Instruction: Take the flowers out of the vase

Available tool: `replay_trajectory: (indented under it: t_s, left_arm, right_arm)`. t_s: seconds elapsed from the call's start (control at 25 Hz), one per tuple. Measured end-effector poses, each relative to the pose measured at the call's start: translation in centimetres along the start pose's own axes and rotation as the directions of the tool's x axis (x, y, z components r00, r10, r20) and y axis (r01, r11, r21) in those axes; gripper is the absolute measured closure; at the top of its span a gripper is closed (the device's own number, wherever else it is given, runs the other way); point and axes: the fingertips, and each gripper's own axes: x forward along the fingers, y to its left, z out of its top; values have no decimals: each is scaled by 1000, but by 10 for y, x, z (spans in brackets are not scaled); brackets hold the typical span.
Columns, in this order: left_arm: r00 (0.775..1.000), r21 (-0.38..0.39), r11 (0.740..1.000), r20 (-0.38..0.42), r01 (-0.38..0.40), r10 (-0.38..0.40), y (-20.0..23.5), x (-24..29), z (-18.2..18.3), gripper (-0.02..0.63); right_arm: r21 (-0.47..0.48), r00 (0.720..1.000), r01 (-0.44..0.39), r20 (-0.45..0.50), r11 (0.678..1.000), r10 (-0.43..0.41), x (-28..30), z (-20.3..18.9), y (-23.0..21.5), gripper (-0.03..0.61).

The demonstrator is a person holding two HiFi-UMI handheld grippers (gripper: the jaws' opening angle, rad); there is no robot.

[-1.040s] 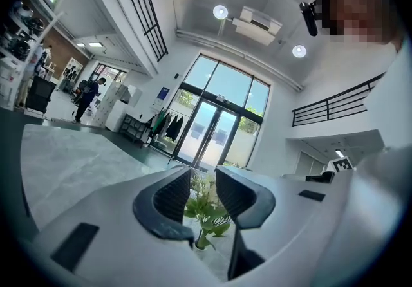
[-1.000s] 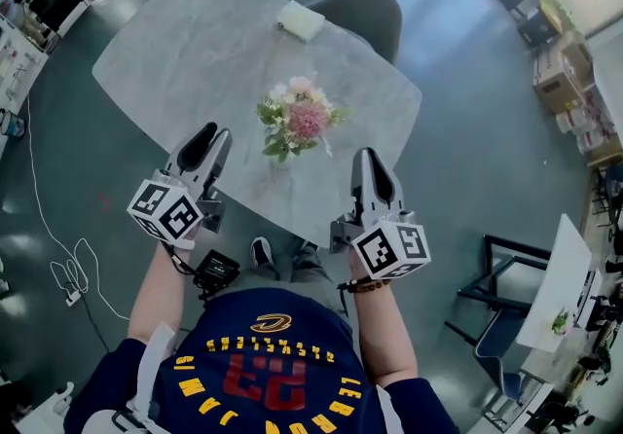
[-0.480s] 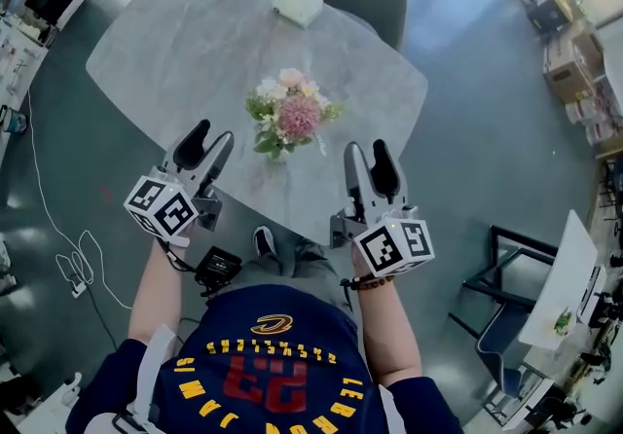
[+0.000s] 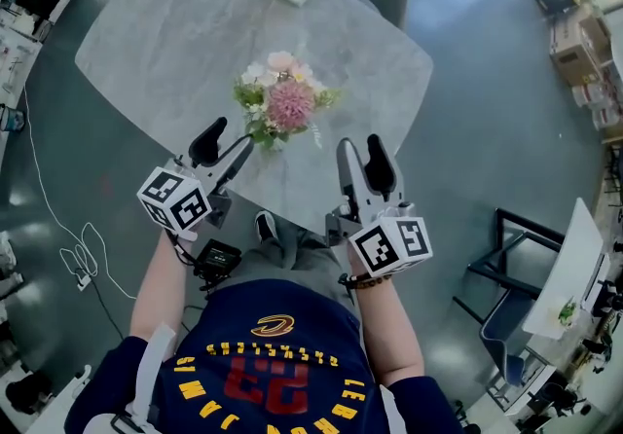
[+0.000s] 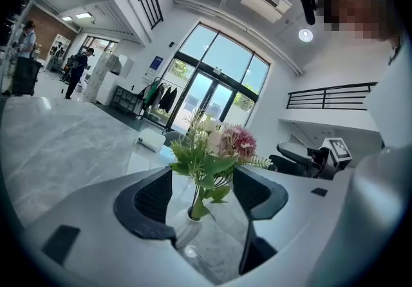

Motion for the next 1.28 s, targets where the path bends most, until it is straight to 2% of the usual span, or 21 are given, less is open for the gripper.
replay_trajectory:
  t_s: [0.4, 0.8, 1.28]
  left_arm:
    - [992, 1, 1000, -125, 18, -18, 7, 39, -37, 327]
    - [983, -18, 999, -178, 40, -43, 15, 61, -54, 327]
    - [972, 84, 995, -234, 54, -33, 32, 77, -62, 330]
  right_arm:
    - [14, 996, 79, 42, 997, -79, -24, 7, -34, 345]
    - [59, 991, 119, 46, 991, -122, -29, -2, -51, 345]
    - [84, 991, 129, 23, 988, -131, -7, -17, -61, 345]
